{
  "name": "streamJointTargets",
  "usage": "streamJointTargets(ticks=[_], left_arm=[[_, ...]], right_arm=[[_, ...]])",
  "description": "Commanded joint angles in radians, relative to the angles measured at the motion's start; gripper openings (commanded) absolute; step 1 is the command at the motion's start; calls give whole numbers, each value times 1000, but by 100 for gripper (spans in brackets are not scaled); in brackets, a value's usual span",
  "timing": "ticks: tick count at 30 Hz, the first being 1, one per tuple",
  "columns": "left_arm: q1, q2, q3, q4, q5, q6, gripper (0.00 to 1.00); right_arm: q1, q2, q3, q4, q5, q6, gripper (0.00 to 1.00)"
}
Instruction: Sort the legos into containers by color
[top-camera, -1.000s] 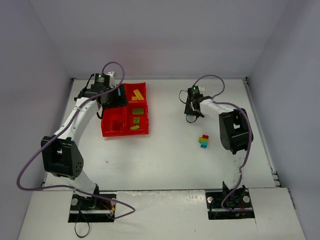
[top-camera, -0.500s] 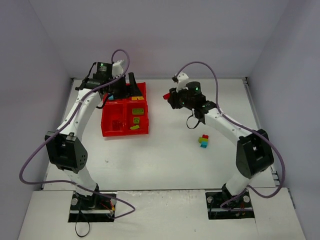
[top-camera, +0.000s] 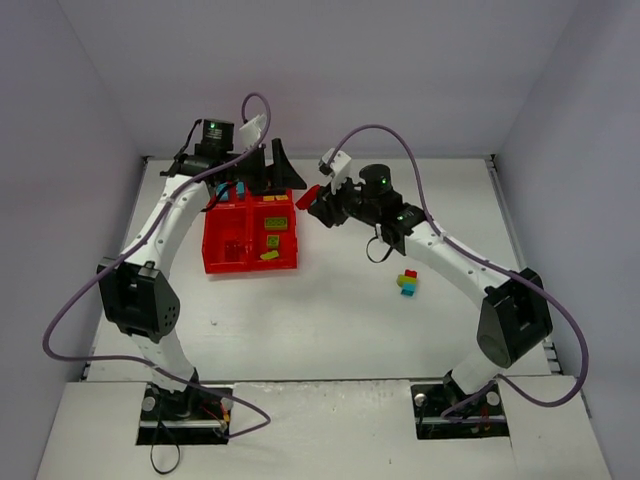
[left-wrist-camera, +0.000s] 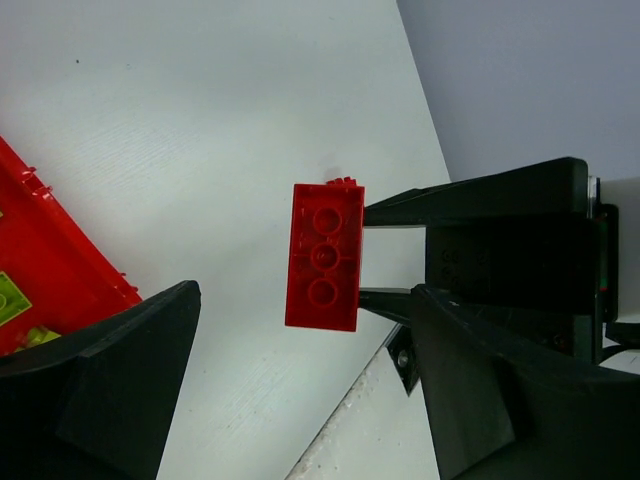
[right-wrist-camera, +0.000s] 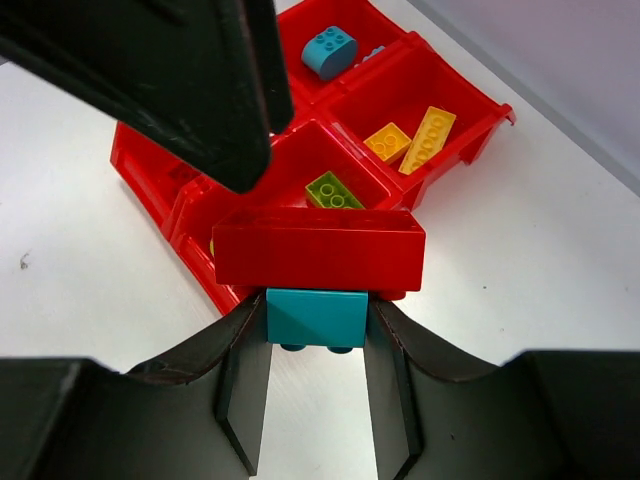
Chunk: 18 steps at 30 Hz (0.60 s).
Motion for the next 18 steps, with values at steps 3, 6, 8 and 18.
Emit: streamJointTargets(ticks=[3,6,8,18], left_arm=[[-21,14,59,57,52,-34,78],[-35,30,71,28,48,-30,76],[-49,36,74,25,42,-24,73],[-96,61,92,-59,-7,58,43]], right_arm=[[19,-37,57,33,-16,-48,2],[28,-39,57,23,-6,-61,2],[32,-39,55,19,3,-64,2],[38,-48,41,8,13,-70,2]])
